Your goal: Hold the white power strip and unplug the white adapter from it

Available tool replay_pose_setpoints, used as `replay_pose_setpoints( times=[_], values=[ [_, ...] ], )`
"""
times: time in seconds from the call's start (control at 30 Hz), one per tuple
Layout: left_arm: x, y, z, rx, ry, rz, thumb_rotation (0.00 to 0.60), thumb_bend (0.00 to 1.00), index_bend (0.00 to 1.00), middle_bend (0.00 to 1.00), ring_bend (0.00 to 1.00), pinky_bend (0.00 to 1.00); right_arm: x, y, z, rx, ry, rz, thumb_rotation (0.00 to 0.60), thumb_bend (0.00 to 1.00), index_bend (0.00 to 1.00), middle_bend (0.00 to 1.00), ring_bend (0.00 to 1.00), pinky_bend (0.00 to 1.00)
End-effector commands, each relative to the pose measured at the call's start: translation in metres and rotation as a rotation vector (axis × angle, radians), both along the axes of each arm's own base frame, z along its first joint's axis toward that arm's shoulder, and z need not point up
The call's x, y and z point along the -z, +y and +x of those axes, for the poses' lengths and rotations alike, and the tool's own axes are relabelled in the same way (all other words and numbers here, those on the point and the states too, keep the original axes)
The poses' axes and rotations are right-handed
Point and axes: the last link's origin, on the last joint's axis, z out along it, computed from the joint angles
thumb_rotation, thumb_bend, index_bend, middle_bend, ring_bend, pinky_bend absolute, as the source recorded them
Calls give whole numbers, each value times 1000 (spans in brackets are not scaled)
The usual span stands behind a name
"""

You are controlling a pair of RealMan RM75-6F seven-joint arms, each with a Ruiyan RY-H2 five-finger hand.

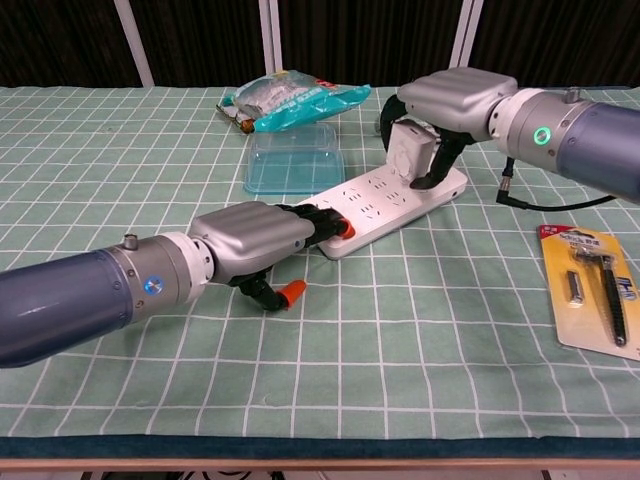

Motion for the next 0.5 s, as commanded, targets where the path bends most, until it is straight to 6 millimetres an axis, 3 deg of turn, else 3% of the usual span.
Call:
replay_pose_setpoints(
  times=[0.03, 0.23, 0.37, 0.5],
  values=[
    [-6, 2, 5, 2, -32, 17, 600, 513, 107, 43, 0, 100, -17, 1, 3, -13, -7, -42, 600, 554, 593, 244, 192, 232],
    [-32, 10, 24, 24, -137, 96, 600, 443, 107, 41, 0, 100, -45, 8, 0, -13, -27, -115, 600, 554, 593, 244, 192, 233],
    [-63, 16, 32, 27, -210, 167, 600, 395, 107, 41, 0, 99, -60, 15, -13, 20, -12, -152, 600, 554, 584, 244, 192, 232],
    [-96, 17, 26, 21, -252, 238, 600, 363, 107, 42, 0, 99, -67, 25, -35, 90, 26, -155, 600, 550, 452, 227, 161, 224]
  ],
)
